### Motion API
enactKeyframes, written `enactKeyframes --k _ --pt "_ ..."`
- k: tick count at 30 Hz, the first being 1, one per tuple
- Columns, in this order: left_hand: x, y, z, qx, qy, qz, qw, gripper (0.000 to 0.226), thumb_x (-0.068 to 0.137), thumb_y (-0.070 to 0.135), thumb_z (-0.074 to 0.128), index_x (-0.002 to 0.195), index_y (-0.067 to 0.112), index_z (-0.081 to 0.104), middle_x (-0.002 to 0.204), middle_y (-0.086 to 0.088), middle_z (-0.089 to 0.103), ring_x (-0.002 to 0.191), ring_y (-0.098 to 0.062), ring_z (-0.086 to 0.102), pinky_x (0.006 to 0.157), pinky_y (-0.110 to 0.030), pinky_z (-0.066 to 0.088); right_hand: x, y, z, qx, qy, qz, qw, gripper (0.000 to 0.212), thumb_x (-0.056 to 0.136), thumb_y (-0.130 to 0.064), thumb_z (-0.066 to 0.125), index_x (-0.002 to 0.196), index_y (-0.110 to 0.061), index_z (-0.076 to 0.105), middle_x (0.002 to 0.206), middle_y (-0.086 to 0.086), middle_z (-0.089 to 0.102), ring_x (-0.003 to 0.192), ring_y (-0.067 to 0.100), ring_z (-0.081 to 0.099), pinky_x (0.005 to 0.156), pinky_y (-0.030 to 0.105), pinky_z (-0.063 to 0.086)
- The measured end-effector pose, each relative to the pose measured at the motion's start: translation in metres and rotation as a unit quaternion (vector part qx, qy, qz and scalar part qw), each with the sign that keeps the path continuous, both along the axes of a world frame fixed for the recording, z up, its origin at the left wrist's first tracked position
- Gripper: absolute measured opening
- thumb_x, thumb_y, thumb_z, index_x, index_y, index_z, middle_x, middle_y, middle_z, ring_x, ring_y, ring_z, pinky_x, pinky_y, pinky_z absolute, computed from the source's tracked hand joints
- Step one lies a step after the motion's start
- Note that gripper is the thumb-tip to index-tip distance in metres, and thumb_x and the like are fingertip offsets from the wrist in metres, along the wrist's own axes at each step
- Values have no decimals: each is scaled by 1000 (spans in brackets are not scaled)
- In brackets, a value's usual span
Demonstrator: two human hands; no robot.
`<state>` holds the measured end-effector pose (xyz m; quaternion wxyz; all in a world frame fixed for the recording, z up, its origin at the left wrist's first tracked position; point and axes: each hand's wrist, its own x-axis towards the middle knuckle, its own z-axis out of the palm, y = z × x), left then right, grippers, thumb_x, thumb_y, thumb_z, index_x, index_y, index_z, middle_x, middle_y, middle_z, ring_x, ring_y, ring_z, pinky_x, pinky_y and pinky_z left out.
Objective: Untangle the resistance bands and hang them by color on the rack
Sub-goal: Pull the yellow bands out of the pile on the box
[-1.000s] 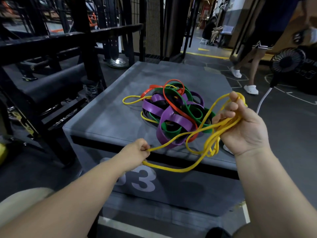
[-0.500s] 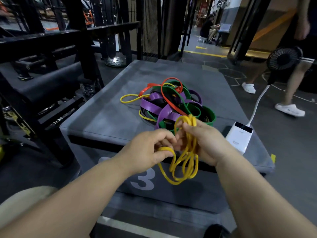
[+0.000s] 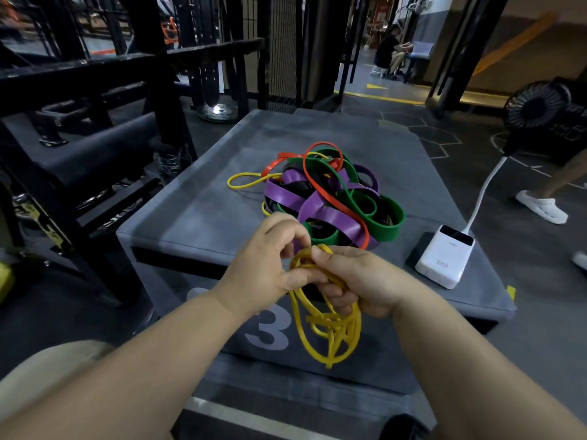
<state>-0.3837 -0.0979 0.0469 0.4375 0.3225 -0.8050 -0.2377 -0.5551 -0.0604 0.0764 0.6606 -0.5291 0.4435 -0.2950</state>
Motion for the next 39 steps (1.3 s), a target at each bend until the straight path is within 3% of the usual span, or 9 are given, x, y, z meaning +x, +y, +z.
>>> enactKeyframes --k 4,7,12,18,22,30,32,36,39 --pt "5 -1 1 141 -73 -69 985 62 76 54 72 127 34 42 126 16 52 118 5 47 96 -12 38 -2 1 1 6 -4 17 1000 33 87 -42 56 69 -17 45 50 -2 31 38 7 23 42 21 17" --pt "4 0 -2 243 -91 -144 955 66 82 36 73 134 37 31 111 3 64 106 -5 60 97 -28 46 -6 -1 0 -1 -23 19 1000 26 86 -29 60 64 -19 55 48 -2 29 36 6 22 38 17 19" --pt "2 -4 -4 255 -49 -98 961 31 70 42 64 100 42 57 86 -3 63 84 -26 60 84 -50 49 -20 -4 8 -42 8 -7 999 6 75 -16 69 71 -13 66 45 -6 36 37 8 28 39 19 27" --pt "-2 -6 -7 291 15 -63 955 21 69 34 66 87 24 64 78 -5 68 82 -19 65 86 -48 49 -27 -9 9 -71 56 -70 993 7 64 -21 77 67 -16 73 51 3 56 45 13 50 49 23 46" --pt "-5 -5 -12 325 68 -81 940 16 76 24 59 91 17 58 59 7 58 63 -15 61 72 -38 50 -27 -12 8 -106 43 -154 981 9 67 -18 77 63 -15 70 52 2 56 43 12 48 55 30 47" --pt "-2 -13 -26 305 -96 -3 947 14 87 22 67 79 28 57 72 9 62 72 -7 61 71 -25 48 -28 -20 3 -119 -128 -234 956 17 75 -13 72 82 -8 57 59 4 35 38 6 29 38 19 31" --pt "-3 -12 -28 355 -40 -21 934 11 87 21 65 82 28 58 78 5 66 86 -18 66 81 -32 51 -33 -20 4 -132 -138 -234 953 17 77 -11 73 82 -6 58 57 3 35 38 5 27 38 18 29" --pt "-9 -8 -19 449 182 -46 874 22 96 7 51 76 16 48 56 9 50 57 -9 49 62 -25 44 -41 -18 10 -193 9 -284 939 13 79 -22 74 76 -13 65 45 -8 40 38 8 33 41 22 32" --pt "-10 -5 -14 477 239 -65 843 26 96 7 50 73 17 45 52 9 39 42 -4 38 44 -18 36 -47 -22 8 -232 130 -335 904 20 80 -30 77 76 -12 68 47 -10 45 43 9 41 49 26 40"
